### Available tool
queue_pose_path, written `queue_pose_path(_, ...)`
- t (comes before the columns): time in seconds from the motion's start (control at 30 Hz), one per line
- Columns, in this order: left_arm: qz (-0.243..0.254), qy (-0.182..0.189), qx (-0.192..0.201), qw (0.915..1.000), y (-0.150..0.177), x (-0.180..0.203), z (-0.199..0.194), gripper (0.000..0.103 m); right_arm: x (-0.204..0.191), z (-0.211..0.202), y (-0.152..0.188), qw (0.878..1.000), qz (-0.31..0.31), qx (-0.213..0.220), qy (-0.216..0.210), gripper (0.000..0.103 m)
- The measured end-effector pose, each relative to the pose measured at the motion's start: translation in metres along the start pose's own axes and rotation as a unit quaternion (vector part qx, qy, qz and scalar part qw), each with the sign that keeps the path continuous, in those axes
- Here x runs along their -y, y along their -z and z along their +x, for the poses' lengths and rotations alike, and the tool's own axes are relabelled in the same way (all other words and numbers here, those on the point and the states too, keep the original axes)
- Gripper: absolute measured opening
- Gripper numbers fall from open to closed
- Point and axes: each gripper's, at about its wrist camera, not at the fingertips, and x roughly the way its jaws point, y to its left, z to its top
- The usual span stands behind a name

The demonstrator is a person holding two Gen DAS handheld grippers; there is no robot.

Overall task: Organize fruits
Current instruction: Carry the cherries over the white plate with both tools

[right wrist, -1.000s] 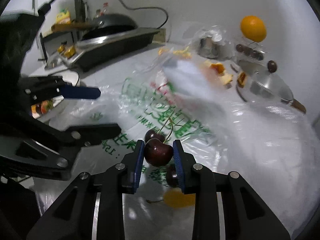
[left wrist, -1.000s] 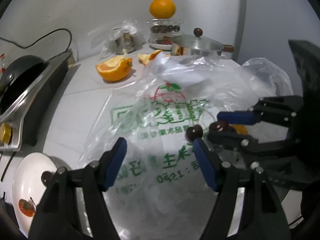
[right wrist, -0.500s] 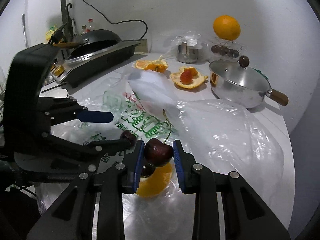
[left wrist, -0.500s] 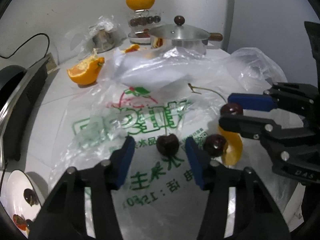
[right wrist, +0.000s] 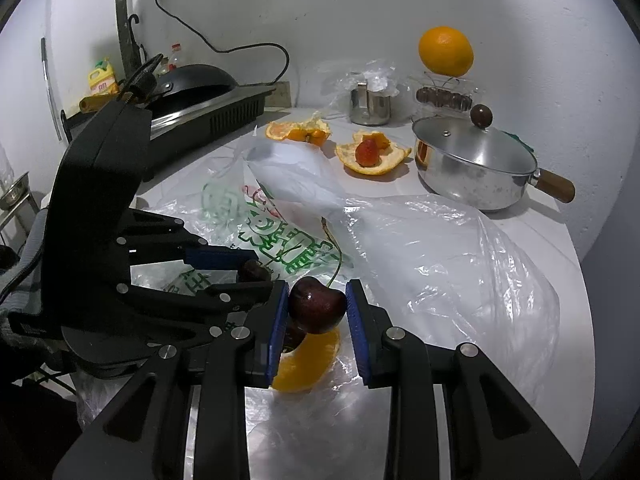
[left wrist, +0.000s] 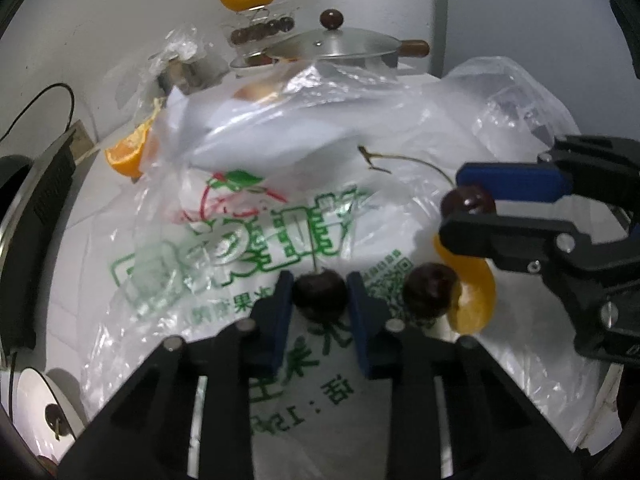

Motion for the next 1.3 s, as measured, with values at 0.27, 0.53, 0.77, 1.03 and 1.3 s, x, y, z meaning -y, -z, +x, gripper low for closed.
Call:
queue_pose_path(0.27, 0.005, -0.003, 0.022, 0.9997, 0.004, 0.001, -0.025, 0.027, -0.008, -0.005, -0.004, 1.000, -0.006, 0.005, 0.004, 0.031)
queue_pose_path(0.53, -0.004, -0.005, 0.043, 0.9990, 0.010, -0.006, -0.055, 0.027, -0.026, -0.015, -0.006, 1.000, -0.018, 0.009, 0.006, 0.031)
queue_pose_path(0.77, -0.009, -0.004, 0.064, 0.9979, 0.015, -0.008, -0.080, 0.027, -0.043, -0.024, -0.008, 1.000, -0.029, 0.012, 0.006, 0.031)
queue_pose_path(1.03, -0.021, -0.004, 0.083, 0.9964, 0.027, -0.019, -0.106, 0.027, -0.066, -0.035, -0.015, 0.999, -0.044, 0.019, 0.009, 0.031)
queue_pose_path(1.3, -0.037, -0.003, 0.094, 0.9949, 0.048, -0.031, -0.128, 0.027, -0.093, -0.038, -0.020, 0.998, -0.060, 0.019, 0.004, 0.031)
